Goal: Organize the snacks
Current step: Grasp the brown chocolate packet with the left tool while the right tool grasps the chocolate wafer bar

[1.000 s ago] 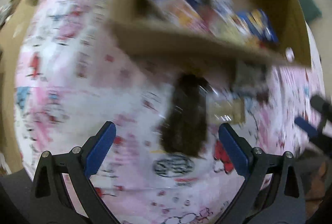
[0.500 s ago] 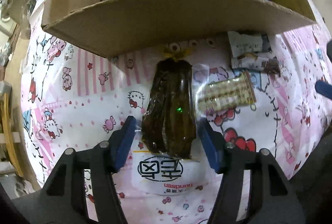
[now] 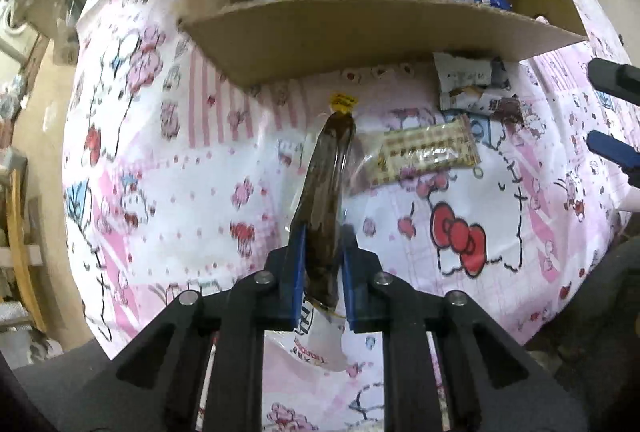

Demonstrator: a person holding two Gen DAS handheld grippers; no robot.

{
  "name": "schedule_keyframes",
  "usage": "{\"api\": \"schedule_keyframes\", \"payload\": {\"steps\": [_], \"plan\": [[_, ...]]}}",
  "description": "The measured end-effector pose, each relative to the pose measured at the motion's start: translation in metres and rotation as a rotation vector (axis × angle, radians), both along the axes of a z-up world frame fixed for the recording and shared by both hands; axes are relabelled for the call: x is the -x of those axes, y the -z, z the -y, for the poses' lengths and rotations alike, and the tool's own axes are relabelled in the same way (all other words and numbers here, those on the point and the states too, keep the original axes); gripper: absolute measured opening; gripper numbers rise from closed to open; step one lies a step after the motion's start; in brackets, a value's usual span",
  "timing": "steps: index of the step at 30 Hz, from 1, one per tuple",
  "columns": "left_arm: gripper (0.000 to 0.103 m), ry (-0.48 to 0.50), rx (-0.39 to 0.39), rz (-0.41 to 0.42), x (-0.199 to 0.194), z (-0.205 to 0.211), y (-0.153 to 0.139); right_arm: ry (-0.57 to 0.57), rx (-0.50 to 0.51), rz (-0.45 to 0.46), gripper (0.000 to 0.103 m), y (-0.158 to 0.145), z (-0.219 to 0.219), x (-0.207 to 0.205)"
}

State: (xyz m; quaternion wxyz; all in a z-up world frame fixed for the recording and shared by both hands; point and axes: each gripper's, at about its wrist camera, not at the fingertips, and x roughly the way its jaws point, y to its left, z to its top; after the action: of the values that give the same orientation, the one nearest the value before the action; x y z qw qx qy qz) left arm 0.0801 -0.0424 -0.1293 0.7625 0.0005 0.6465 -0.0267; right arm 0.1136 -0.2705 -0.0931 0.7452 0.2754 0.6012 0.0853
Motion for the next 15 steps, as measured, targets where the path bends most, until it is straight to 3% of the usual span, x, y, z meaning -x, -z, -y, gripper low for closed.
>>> {"api": "schedule_keyframes", "payload": {"steps": [6, 8, 10, 15], "plan": [[0.012, -0.079, 0.062, 0.004, 0.005, -0.026, -0.015, -0.216, 0.147, -0.007, 0.072, 0.012, -0.037, -0.026], [0.012, -0.095, 0.084, 0.001, 0.006, -0.029, -0.019, -0.358, 0.202, 0.01, 0.055, 0.016, -0.062, -0.031], [0.012, -0.112, 0.103, -0.007, 0.008, -0.04, -0.022, -0.502, 0.304, 0.058, 0.054, 0.018, -0.09, -0.032], [0.01, -0.126, 0.118, -0.006, 0.016, -0.058, -0.029, -0.664, 0.465, 0.102, 0.04, 0.033, -0.119, -0.033]]}}
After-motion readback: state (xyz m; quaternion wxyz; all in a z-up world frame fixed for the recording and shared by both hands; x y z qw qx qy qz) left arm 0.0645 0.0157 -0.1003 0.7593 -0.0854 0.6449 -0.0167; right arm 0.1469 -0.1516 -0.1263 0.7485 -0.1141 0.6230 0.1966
